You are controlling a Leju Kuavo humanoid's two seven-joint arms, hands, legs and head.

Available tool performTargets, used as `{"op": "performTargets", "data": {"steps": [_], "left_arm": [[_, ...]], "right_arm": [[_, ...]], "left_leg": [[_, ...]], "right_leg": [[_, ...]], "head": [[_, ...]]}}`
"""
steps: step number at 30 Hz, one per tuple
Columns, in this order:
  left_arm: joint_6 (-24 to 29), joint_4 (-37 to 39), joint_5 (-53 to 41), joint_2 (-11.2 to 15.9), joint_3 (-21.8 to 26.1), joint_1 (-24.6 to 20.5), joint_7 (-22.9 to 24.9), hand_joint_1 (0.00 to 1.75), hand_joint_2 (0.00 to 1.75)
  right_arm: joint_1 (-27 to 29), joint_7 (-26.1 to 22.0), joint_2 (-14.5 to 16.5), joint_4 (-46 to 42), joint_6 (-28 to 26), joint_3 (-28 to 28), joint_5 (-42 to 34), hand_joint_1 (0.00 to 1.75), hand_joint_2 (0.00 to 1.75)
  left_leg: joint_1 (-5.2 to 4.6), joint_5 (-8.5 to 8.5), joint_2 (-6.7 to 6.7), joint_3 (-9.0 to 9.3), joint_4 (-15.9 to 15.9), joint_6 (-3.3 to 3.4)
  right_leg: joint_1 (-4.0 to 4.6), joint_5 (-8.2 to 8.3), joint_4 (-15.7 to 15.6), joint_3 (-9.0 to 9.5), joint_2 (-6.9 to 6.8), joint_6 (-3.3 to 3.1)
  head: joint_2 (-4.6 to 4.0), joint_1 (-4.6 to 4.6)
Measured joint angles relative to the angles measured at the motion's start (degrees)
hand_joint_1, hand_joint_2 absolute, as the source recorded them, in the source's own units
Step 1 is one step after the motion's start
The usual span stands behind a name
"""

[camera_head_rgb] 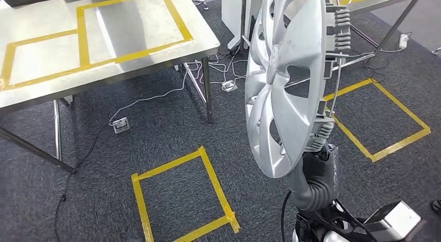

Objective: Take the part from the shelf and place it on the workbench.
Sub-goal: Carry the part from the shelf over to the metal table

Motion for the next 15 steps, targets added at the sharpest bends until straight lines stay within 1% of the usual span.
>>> {"op": "performTargets", "data": {"steps": [1,2,3,4,5,6,7,8,9,10,11,12,13,14,15], "left_arm": [[-0.08,0.00,-0.01,0.08,0.07,0.06,0.08,0.00,1.75],[-0.16,0.00,-0.02,0.13,0.12,0.12,0.13,0.00,1.75],[-0.21,0.00,-0.08,0.16,0.14,0.16,0.07,0.00,1.75],[-0.22,-0.01,-0.15,0.16,0.14,0.16,-0.20,0.00,1.75],[-0.23,-0.03,-0.23,0.09,0.14,0.12,-0.56,0.00,1.75],[-0.23,-0.05,-0.32,0.02,0.15,0.08,-0.98,0.00,1.75],[-0.24,-0.08,-0.37,-0.09,0.16,0.07,-1.35,0.00,1.75],[-0.21,-0.09,-0.40,-0.22,0.17,0.08,-1.62,0.00,1.75],[-0.14,-0.09,-0.42,-0.33,0.17,0.12,-1.96,0.00,1.75],[-0.05,-0.10,-0.40,-0.47,0.18,0.16,-2.51,0.00,1.75],[0.04,-0.10,-0.37,-0.60,0.19,0.16,-3.34,0.00,1.75],[0.07,-0.12,-0.36,-0.75,0.19,0.11,-4.49,0.00,1.75],[0.04,-0.15,-0.36,-0.93,0.20,0.06,-5.69,0.00,1.75],[0.00,-0.19,-0.40,-1.12,0.20,0.00,-6.61,0.00,1.75],[-0.04,-0.22,-0.45,-1.32,0.20,0.00,-7.21,0.00,1.75]], "right_arm": [[-0.05,-0.02,0.23,0.26,0.10,0.01,0.00,1.75,1.75],[-0.16,0.02,0.44,0.52,0.26,0.01,0.02,1.75,1.75],[-0.33,0.18,0.60,0.75,0.41,0.02,0.10,1.75,1.75],[-0.58,0.54,0.69,0.96,0.55,0.02,0.32,1.75,1.75],[-0.85,1.06,0.73,1.10,0.62,0.03,0.65,1.75,1.75],[-1.16,1.72,0.73,1.18,0.64,0.05,1.10,1.75,1.75],[-1.48,2.42,0.72,1.21,0.63,0.09,1.58,1.75,1.75],[-1.77,3.13,0.71,1.20,0.57,0.14,1.92,1.75,1.75],[-2.06,3.92,0.70,1.13,0.40,0.20,2.04,1.75,1.75],[-2.37,4.66,0.69,1.02,0.15,0.24,1.95,1.75,1.75],[-2.66,5.26,0.65,0.90,-0.14,0.27,1.78,1.75,1.75],[-2.90,5.66,0.57,0.75,-0.46,0.28,1.65,1.75,1.75],[-3.11,5.81,0.44,0.62,-0.73,0.28,1.65,1.75,1.75],[-3.22,5.84,0.27,0.46,-0.97,0.28,1.74,1.75,1.75],[-3.33,5.84,0.08,0.26,-1.25,0.26,1.82,1.75,1.75]], "left_leg": [[0.32,-0.30,-0.08,-0.90,1.88,-0.31],[0.57,0.46,-0.04,-0.77,1.73,-0.60],[0.77,2.14,0.32,0.49,-0.60,-0.84],[0.86,4.00,1.54,2.51,-4.41,-1.04],[0.65,5.25,3.28,4.42,-7.93,-1.07],[0.44,5.99,4.69,5.78,-10.56,-0.74],[0.19,6.06,5.70,6.36,-11.87,-0.27],[-0.07,5.86,5.67,6.29,-11.91,0.32],[-0.07,5.92,4.88,6.13,-11.90,0.92],[-0.03,5.97,4.10,6.12,-11.94,1.34],[0.03,6.05,3.27,6.16,-11.99,1.74],[0.13,6.16,2.43,6.23,-12.06,2.12],[0.18,6.24,1.58,6.29,-12.09,2.42],[0.10,6.29,0.73,6.29,-12.08,2.66],[-0.02,6.32,-0.19,6.31,-12.07,2.85]], "right_leg": [[-0.04,-0.08,0.06,0.01,-0.80,0.06],[-0.11,-0.20,0.17,0.02,-1.54,0.20],[-0.20,-0.38,0.32,0.07,-2.22,0.44],[-0.27,-0.61,0.54,0.17,-2.84,0.74],[-0.21,-0.89,0.75,0.24,-3.37,1.13],[-0.09,-1.13,0.97,0.31,-3.87,1.51],[0.07,-1.32,1.12,0.38,-4.35,1.83],[0.20,-1.41,1.17,0.44,-4.84,2.08],[0.17,-1.49,1.17,0.59,-5.41,2.31],[0.04,-1.81,1.26,0.72,-5.45,2.61],[-0.14,-2.54,1.92,0.61,-4.67,2.89],[-0.27,-3.88,3.70,-0.01,-3.34,3.12],[-0.33,-5.70,6.73,-1.25,-1.65,3.25],[-0.30,-7.59,10.66,-3.00,-0.32,3.22],[-0.21,-9.03,14.58,-4.85,0.34,3.13]], "head": [[0.00,-0.26],[0.00,-0.51],[0.00,-0.72],[0.00,-0.87],[0.00,-1.06],[0.00,-1.17],[0.00,-1.13],[0.00,-1.03],[0.00,-0.86],[0.00,-0.66],[0.00,-0.57],[0.00,-0.45],[0.00,-0.22],[0.00,0.01],[0.00,0.29]]}}
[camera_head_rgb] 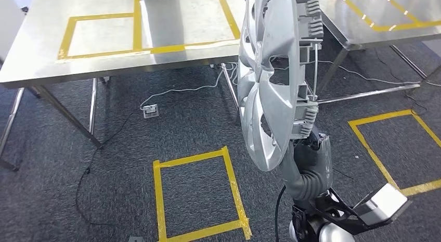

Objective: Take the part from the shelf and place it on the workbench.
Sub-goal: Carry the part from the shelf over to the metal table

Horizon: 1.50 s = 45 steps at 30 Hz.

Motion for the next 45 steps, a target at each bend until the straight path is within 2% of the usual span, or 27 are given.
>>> {"op": "performTargets", "data": {"steps": [1,2,3,5,6,7,8,10,12,14,15,16,17,18,20,21,22,23,25,27,28,33,35,38,39,45], "left_arm": [[-0.01,-0.02,-0.05,-0.15,0.00,0.03,-0.18,0.00,1.75],[0.07,-0.02,-0.08,-0.25,0.00,0.09,0.02,0.00,1.75],[0.17,-0.02,-0.08,-0.32,0.00,0.15,0.35,0.00,1.75],[0.59,-0.03,0.01,-0.43,0.00,0.16,0.93,0.00,1.75],[0.79,-0.05,0.10,-0.52,0.01,0.14,0.89,0.00,1.75],[0.97,-0.09,0.28,-0.65,0.01,0.12,0.63,0.00,1.75],[1.07,-0.13,0.50,-0.78,0.02,0.15,0.33,0.00,1.75],[1.16,-0.17,0.99,-0.90,0.04,0.33,-0.03,0.00,1.75],[1.11,-0.18,1.28,-1.02,0.07,0.46,0.18,0.00,1.75],[0.95,-0.18,1.42,-1.22,0.11,0.39,0.57,0.00,1.75],[0.88,-0.18,1.46,-1.32,0.16,0.36,0.76,0.00,1.75],[0.81,-0.18,1.48,-1.44,0.22,0.39,0.95,0.00,1.75],[0.77,-0.18,1.48,-1.56,0.28,0.44,1.19,0.00,1.75],[0.72,-0.18,1.48,-1.65,0.33,0.48,1.46,0.00,1.75],[0.66,-0.18,1.48,-1.77,0.40,0.48,1.97,0.00,1.75],[0.63,-0.18,1.49,-1.84,0.42,0.46,2.15,0.00,1.75],[0.58,-0.18,1.49,-1.92,0.43,0.44,2.30,0.00,1.75],[0.52,-0.18,1.51,-2.03,0.44,0.45,2.44,0.00,1.75],[0.38,-0.16,1.63,-2.26,0.46,0.51,2.70,0.00,1.75],[0.28,-0.15,1.80,-2.42,0.48,0.53,2.85,0.00,1.75],[0.26,-0.15,1.89,-2.46,0.50,0.53,2.89,0.00,1.75],[0.13,-0.15,2.46,-2.55,0.75,0.54,2.88,0.00,1.75],[0.04,-0.15,2.52,-2.55,0.90,0.54,2.79,0.00,1.75],[-0.01,-0.15,2.51,-2.55,1.00,0.54,2.76,0.00,1.75],[-0.01,-0.15,2.51,-2.55,1.03,0.54,2.76,0.00,1.75],[-0.02,-0.15,2.49,-2.55,1.44,0.54,2.97,0.00,1.75]], "right_arm": [[-0.15,0.00,-0.15,-0.21,-0.24,-0.01,0.03,1.75,1.75],[-0.45,-0.01,-0.30,-0.48,-0.54,-0.03,-0.02,1.75,1.75],[-0.86,-0.01,-0.41,-0.78,-0.87,-0.07,-0.12,1.75,1.75],[-1.87,-0.12,-0.54,-1.51,-1.55,-0.15,-0.49,1.75,1.75],[-2.35,-0.19,-0.60,-1.92,-1.90,-0.21,-0.71,1.75,1.75],[-2.90,-0.14,-0.72,-2.33,-2.25,-0.28,-0.95,1.75,1.75],[-3.54,0.06,-0.90,-2.74,-2.57,-0.41,-1.12,1.75,1.75],[-4.93,0.92,-1.28,-3.57,-3.09,-0.69,-1.28,1.75,1.75],[-5.84,1.86,-1.52,-4.34,-3.40,-0.88,-1.19,1.75,1.75],[-6.21,2.47,-1.65,-4.92,-3.62,-1.02,-1.14,1.75,1.75],[-6.30,2.65,-1.71,-5.10,-3.73,-1.08,-1.14,1.75,1.75],[-6.33,2.80,-1.78,-5.20,-3.81,-1.09,-1.18,1.75,1.75],[-6.34,2.89,-1.84,-5.22,-3.93,-1.09,-1.33,1.75,1.75],[-6.34,2.96,-1.87,-5.21,-4.05,-1.09,-1.64,1.75,1.75],[-6.31,2.96,-1.89,-5.20,-4.28,-1.08,-2.56,1.75,1.75],[-6.27,2.92,-1.90,-5.20,-4.36,-1.09,-2.99,1.75,1.75],[-6.21,2.85,-1.93,-5.20,-4.42,-1.10,-3.28,1.75,1.75],[-6.13,2.76,-2.00,-5.20,-4.46,-1.11,-3.46,1.75,1.75],[-5.97,2.63,-2.21,-5.20,-4.52,-1.13,-3.67,1.75,1.75],[-5.88,2.57,-2.48,-5.20,-4.50,-1.14,-3.87,1.75,1.75],[-5.86,2.56,-2.60,-5.20,-4.44,-1.15,-4.00,1.75,1.75],[-5.83,2.38,-2.80,-5.20,-4.06,-1.15,-4.30,1.75,1.75],[-5.83,2.13,-2.84,-5.19,-3.89,-1.15,-4.46,1.75,1.75],[-5.83,1.78,-2.84,-5.17,-3.59,-1.15,-4.76,1.75,1.75],[-5.83,1.72,-2.84,-5.16,-3.54,-1.15,-4.82,1.75,1.75],[-5.83,1.50,-2.85,-5.03,-3.39,-1.15,-4.87,1.75,1.75]], "left_leg": [[-0.15,0.02,-0.85,0.04,0.01,0.11],[-0.31,0.03,-1.78,0.11,0.01,0.20],[-0.46,0.04,-2.68,0.23,0.02,0.24],[-0.75,0.06,-4.34,0.47,0.03,0.24],[-0.83,0.08,-5.04,0.46,0.09,0.18],[-0.84,0.14,-5.62,0.30,0.15,0.06],[-0.78,0.27,-6.13,0.01,0.17,-0.17],[-0.66,0.46,-6.73,-0.50,0.18,-0.70],[-0.87,-0.87,-4.03,-1.42,1.72,-1.33],[-0.60,-4.30,-0.64,-4.12,7.33,-2.14],[-0.14,-6.01,-0.17,-5.89,11.03,-2.56],[0.29,-6.93,-0.10,-7.21,13.90,-2.96],[0.67,-6.83,-0.09,-7.71,15.10,-3.33],[0.97,-5.62,-0.03,-7.04,14.03,-3.65],[1.31,-2.12,0.47,-3.17,7.14,-4.07],[1.29,-1.07,0.82,-1.31,3.74,-3.98],[1.20,-0.70,1.10,-0.14,1.59,-3.65],[1.12,-0.90,1.25,0.30,0.67,-3.25],[1.02,-0.97,1.07,0.28,0.56,-2.62],[0.96,-1.01,0.78,0.29,0.52,-2.43],[0.93,-1.05,0.68,0.30,0.52,-2.31],[0.76,-1.22,0.46,0.29,0.54,-1.64],[0.68,-1.27,0.45,0.28,0.56,-1.54],[0.56,-1.30,0.46,0.25,0.59,-1.49],[0.53,-1.30,0.45,0.25,0.60,-1.49],[0.54,-1.31,0.45,0.32,0.59,-1.48]], "right_leg": [[0.07,-0.65,2.76,-1.40,0.28,-0.15],[0.17,-0.05,3.51,-2.02,0.43,-0.44],[0.30,1.68,2.07,-1.69,0.66,-0.86],[0.59,6.37,-5.06,0.96,2.30,-1.95],[0.65,7.95,-8.38,2.28,3.29,-2.34],[0.72,8.62,-10.67,3.22,4.04,-2.59],[0.75,8.50,-11.68,3.63,4.32,-2.70],[0.62,8.51,-12.79,3.96,3.34,-2.68],[0.30,8.94,-13.81,4.37,2.09,-2.83],[0.23,9.14,-14.29,4.60,0.89,-2.97],[0.23,9.12,-14.28,4.60,0.31,-2.96],[0.20,9.07,-14.24,4.60,-0.17,-2.88],[0.12,8.99,-14.19,4.61,-0.59,-2.76],[0.00,8.87,-14.10,4.65,-0.89,-2.57],[-0.26,8.50,-13.76,4.78,-1.25,-1.96],[-0.27,8.26,-13.45,4.75,-1.34,-1.56],[-0.24,8.12,-13.24,4.68,-1.39,-1.14],[-0.18,7.84,-13.01,4.59,-1.40,-0.85],[-0.13,7.70,-12.89,4.58,-1.41,-1.24],[-0.13,7.77,-13.08,4.79,-1.49,-2.07],[-0.13,7.81,-13.25,4.92,-1.54,-2.22],[-0.15,8.09,-13.90,5.26,-1.69,-1.89],[-0.21,8.15,-14.05,5.30,-1.70,-1.44],[-0.44,8.12,-14.25,5.35,-1.70,0.03],[-0.49,8.08,-14.27,5.36,-1.70,0.34],[-0.50,7.98,-14.15,5.34,-1.71,0.60]], "head": [[0.00,0.25],[0.00,0.58],[0.00,0.88],[0.00,1.31],[0.00,1.33],[0.00,1.37],[0.00,1.42],[0.00,1.61],[0.00,1.24],[0.00,0.53],[0.00,0.24],[0.00,0.09],[0.00,-0.01],[0.00,-0.11],[0.00,-0.49],[0.00,-0.83],[0.00,-1.07],[0.00,-1.18],[0.00,-0.93],[0.00,-0.63],[0.00,-0.48],[0.00,0.25],[0.00,0.56],[0.00,0.77],[0.00,0.78],[0.00,0.73]]}}
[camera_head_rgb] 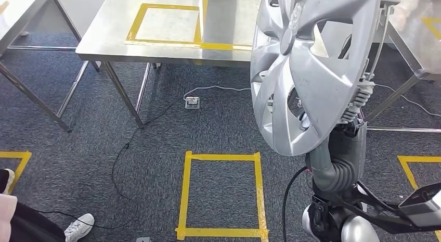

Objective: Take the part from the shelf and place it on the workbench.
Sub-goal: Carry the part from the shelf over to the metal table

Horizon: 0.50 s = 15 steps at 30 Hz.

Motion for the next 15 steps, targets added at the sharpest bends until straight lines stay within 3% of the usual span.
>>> {"op": "performTargets", "data": {"steps": [5,8,11,13,15], "left_arm": [[-0.01,0.00,-0.04,0.01,0.03,0.00,0.47,0.00,1.75],[-0.01,0.00,-0.07,0.05,0.03,0.00,0.54,0.00,1.75],[-0.01,0.00,-0.12,0.13,0.03,0.00,0.54,0.00,1.75],[-0.01,0.00,-0.17,0.09,0.04,-0.06,0.53,0.00,1.75],[-0.01,0.00,-0.18,0.01,0.05,-0.11,0.53,0.00,1.75]], "right_arm": [[0.00,-0.08,0.00,0.00,0.04,0.00,0.00,1.75,1.75],[0.00,-0.08,0.02,-0.01,0.05,0.00,0.00,1.75,1.75],[0.02,-0.10,-0.03,-0.02,0.08,-0.03,0.00,1.75,1.75],[0.08,-0.13,-0.13,-0.02,0.16,-0.07,0.00,1.75,1.75],[0.18,-0.14,-0.23,-0.01,0.29,-0.06,0.00,1.75,1.75]], "left_leg": [[-0.07,-0.06,-0.01,0.04,0.07,0.08],[-0.34,-0.30,-0.06,-0.04,0.24,0.56],[-0.02,0.09,-0.20,0.63,-0.82,1.26],[0.27,0.37,-0.31,1.37,-1.59,1.68],[0.20,0.22,-0.54,1.67,-1.68,1.86]], "right_leg": [[-0.02,-0.07,0.07,0.01,-0.01,0.16],[-0.15,0.03,-0.20,0.07,-0.13,0.55],[-0.21,-0.59,0.34,0.02,0.14,0.91],[-0.23,-3.10,4.89,-2.05,1.19,0.96],[-0.18,-6.36,13.08,-6.33,1.93,1.01]], "head": [[0.00,-0.04],[0.00,-0.23],[0.00,-0.39],[0.00,-0.08],[0.00,0.42]]}}
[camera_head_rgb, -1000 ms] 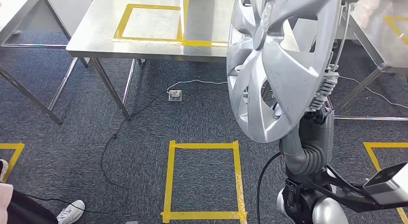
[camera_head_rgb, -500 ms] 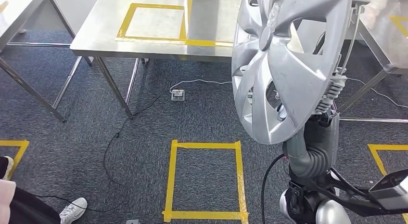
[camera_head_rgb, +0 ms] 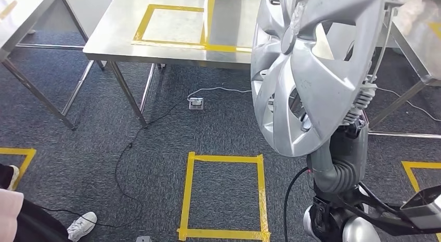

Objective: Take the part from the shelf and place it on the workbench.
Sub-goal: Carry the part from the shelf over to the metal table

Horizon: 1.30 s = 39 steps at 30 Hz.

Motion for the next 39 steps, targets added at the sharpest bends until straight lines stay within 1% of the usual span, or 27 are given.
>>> {"op": "performTargets", "data": {"steps": [1,2,3,5,6,7,10,12,13,15,16,17,18,20,21,22,23,25,27,29,31,32,33,35,36,37,39], "left_arm": [[0.00,0.00,0.01,-0.02,0.00,0.01,0.01,0.00,1.75],[0.00,0.00,0.01,-0.03,0.00,0.03,0.01,0.00,1.75],[0.00,0.00,0.01,-0.04,0.00,0.04,0.01,0.00,1.75],[0.00,0.00,0.01,-0.07,0.00,0.05,0.01,0.00,1.75],[0.00,0.00,0.01,-0.09,0.01,0.02,0.01,0.00,1.75],[0.01,0.00,0.01,-0.10,0.01,0.00,0.01,0.00,1.75],[0.02,0.01,0.03,-0.08,0.02,0.06,0.02,0.00,1.75],[0.02,0.01,0.02,-0.06,0.02,0.05,0.01,0.00,1.75],[0.02,0.00,0.01,-0.05,0.02,0.01,0.01,0.00,1.75],[0.02,0.00,0.01,-0.05,0.02,0.03,0.03,0.00,1.75],[0.02,0.00,0.01,-0.05,0.02,0.08,0.07,0.00,1.75],[0.02,0.00,0.01,-0.04,0.02,0.12,0.10,0.00,1.75],[0.02,0.00,0.01,-0.03,0.02,0.13,0.13,0.00,1.75],[0.02,0.01,0.02,0.01,0.02,0.13,0.17,0.00,1.75],[0.03,0.01,0.02,0.03,0.02,0.12,0.17,0.00,1.75],[0.04,0.01,0.02,0.05,0.02,0.11,0.17,0.00,1.75],[0.07,0.01,0.02,0.09,0.02,0.11,0.18,0.00,1.75],[0.11,0.02,0.02,0.17,0.02,0.18,0.18,0.00,1.75],[0.13,0.02,0.02,0.20,0.02,0.23,0.17,0.00,1.75],[0.13,0.02,0.01,0.17,0.02,0.19,0.16,0.00,1.75],[0.13,0.02,0.02,0.16,0.02,0.20,0.17,0.00,1.75],[0.13,0.02,0.02,0.16,0.02,0.22,0.18,0.00,1.75],[0.15,0.02,0.03,0.16,0.02,0.23,0.19,0.00,1.75],[0.17,0.01,0.03,0.15,0.02,0.24,0.18,0.00,1.75],[0.17,0.01,0.03,0.10,0.03,0.19,0.17,0.00,1.75],[0.18,0.00,0.03,0.06,0.03,0.15,0.16,0.00,1.75],[0.19,0.00,0.03,-0.05,0.04,0.06,0.15,0.00,1.75]], "right_arm": [[0.06,0.00,-0.05,0.01,0.06,0.01,0.00,1.75,1.75],[0.10,0.00,-0.09,0.03,0.14,0.01,0.00,1.75,1.75],[0.12,0.00,-0.11,0.07,0.20,0.01,0.00,1.75,1.75],[0.12,0.00,-0.12,0.14,0.27,0.00,-0.01,1.75,1.75],[0.10,0.00,-0.12,0.19,0.33,-0.01,-0.01,1.75,1.75],[0.07,-0.01,-0.13,0.21,0.38,-0.01,-0.01,1.75,1.75],[0.11,-0.09,-0.15,0.26,0.49,-0.02,0.00,1.75,1.75],[0.14,-0.11,-0.16,0.28,0.49,-0.03,0.00,1.75,1.75],[0.14,-0.11,-0.17,0.29,0.49,-0.02,0.00,1.75,1.75],[0.14,-0.15,-0.18,0.32,0.49,-0.01,0.00,1.75,1.75],[0.15,-0.17,-0.17,0.34,0.49,0.00,0.00,1.75,1.75],[0.16,-0.19,-0.17,0.38,0.50,0.01,0.00,1.75,1.75],[0.16,-0.21,-0.17,0.42,0.50,0.02,0.00,1.75,1.75],[0.18,-0.25,-0.16,0.49,0.51,0.03,0.00,1.75,1.75],[0.16,-0.32,-0.16,0.50,0.51,0.04,0.00,1.75,1.75],[0.15,-0.43,-0.16,0.51,0.51,0.03,0.00,1.75,1.75],[0.15,-0.54,-0.16,0.54,0.52,0.03,0.00,1.75,1.75],[0.14,-0.68,-0.16,0.53,0.53,0.03,0.00,1.75,1.75],[0.12,-0.70,-0.16,0.50,0.55,0.02,-0.01,1.75,1.75],[0.15,-0.70,-0.16,0.52,0.58,0.02,-0.01,1.75,1.75],[0.20,-0.70,-0.16,0.62,0.60,0.03,-0.01,1.75,1.75],[0.21,-0.71,-0.16,0.69,0.60,0.04,-0.01,1.75,1.75],[0.21,-0.72,-0.16,0.74,0.60,0.03,-0.02,1.75,1.75],[0.20,-0.76,-0.16,0.80,0.63,0.02,-0.04,1.75,1.75],[0.21,-0.77,-0.16,0.81,0.67,0.02,-0.05,1.75,1.75],[0.17,-0.80,-0.16,0.80,0.71,0.02,-0.08,1.75,1.75],[0.16,-0.89,-0.16,0.80,0.80,0.01,-0.09,1.75,1.75]], "left_leg": [[-0.05,-0.14,-0.19,0.15,0.01,0.01],[-0.08,-0.30,-0.44,0.35,0.02,-0.05],[-0.07,-0.52,-0.69,0.66,0.04,-0.22],[-0.04,-1.09,-1.10,1.30,0.08,-0.73],[-0.14,-1.39,-1.23,1.41,0.24,-1.07],[-0.23,-1.56,-1.26,1.31,0.36,-1.42],[-0.31,-1.92,-1.06,1.00,0.49,-2.42],[-0.27,-3.24,-0.45,0.34,2.30,-3.00],[-0.26,-4.54,-0.16,-1.01,4.96,-3.21],[-0.25,-7.09,0.04,-5.25,12.33,-3.38],[-0.25,-7.51,0.03,-7.22,15.18,-3.37],[-0.26,-6.84,0.01,-8.31,16.18,-3.28],[-0.27,-5.07,0.01,-8.38,15.17,-3.11],[-0.36,-0.29,0.03,-6.01,8.87,-2.54],[-0.50,1.28,0.08,-4.70,5.91,-2.23],[-0.64,1.73,0.13,-3.72,3.74,-1.91],[-0.79,1.35,0.13,-3.27,2.88,-1.66],[-0.81,0.72,0.03,-2.87,2.03,-1.18],[-0.58,0.56,-0.05,-2.42,1.72,-0.63],[-0.48,0.23,0.00,-1.81,1.54,-0.08],[-0.64,-0.23,0.06,-1.28,1.55,0.25],[-0.76,-0.48,0.06,-0.97,1.55,0.33],[-0.89,-0.77,0.02,-0.56,1.55,0.35],[-1.15,-1.40,-0.10,0.37,1.52,0.29],[-1.32,-1.69,-0.15,0.70,1.50,0.18],[-1.39,-1.89,-0.15,0.83,1.49,-0.01],[-1.39,-2.04,-0.06,0.74,1.43,-0.50]], "right_leg": [[0.00,-0.49,2.85,-1.72,0.10,0.03],[-0.01,0.04,4.08,-2.71,0.15,0.02],[-0.02,1.95,2.61,-2.44,0.15,-0.05],[-0.04,6.84,-4.50,0.22,0.20,-0.36],[0.00,8.31,-7.97,1.59,0.28,-0.62],[0.07,8.79,-10.07,2.38,0.35,-0.96],[0.27,8.03,-11.30,2.74,0.49,-2.03],[0.18,7.86,-11.62,3.20,0.43,-2.63],[0.15,7.75,-11.76,3.48,0.35,-2.94],[0.33,7.38,-11.77,3.87,0.23,-3.41],[0.43,7.16,-11.76,4.09,0.21,-3.56],[0.54,6.90,-11.75,4.39,0.22,-3.63],[0.63,6.58,-11.74,4.83,0.25,-3.65],[0.73,5.81,-11.77,5.88,0.29,-3.43],[0.81,5.43,-11.72,6.28,0.31,-3.19],[0.86,5.17,-11.68,6.44,0.33,-2.89],[0.89,5.03,-11.71,6.42,0.33,-2.60],[0.90,4.81,-11.87,6.43,0.29,-2.01],[0.85,3.67,-10.47,6.00,0.27,-1.45],[0.80,0.95,-4.58,3.20,0.30,-1.04],[0.76,-1.24,2.80,-1.06,0.31,-0.86],[0.77,-0.96,4.49,-2.39,0.31,-0.91],[0.79,0.55,3.96,-2.69,0.32,-1.08],[1.02,5.60,-2.50,-0.68,0.41,-1.93],[1.20,7.45,-5.89,0.68,0.46,-2.48],[1.40,8.31,-8.53,1.78,0.49,-2.97],[1.70,7.98,-10.37,2.66,0.48,-3.56]], "head": [[0.00,0.19],[0.00,0.38],[0.00,0.51],[0.00,0.74],[0.00,0.80],[0.00,0.74],[0.00,0.26],[0.00,-0.14],[0.00,-0.44],[0.00,-1.15],[0.00,-1.44],[0.00,-1.72],[0.00,-2.00],[0.00,-2.34],[0.00,-2.42],[0.00,-2.48],[0.00,-2.49],[0.00,-2.48],[0.00,-2.13],[0.00,-1.55],[0.00,-1.02],[0.00,-0.81],[0.00,-0.57],[0.00,-0.07],[0.00,0.04],[0.00,0.19],[0.00,0.25]]}}
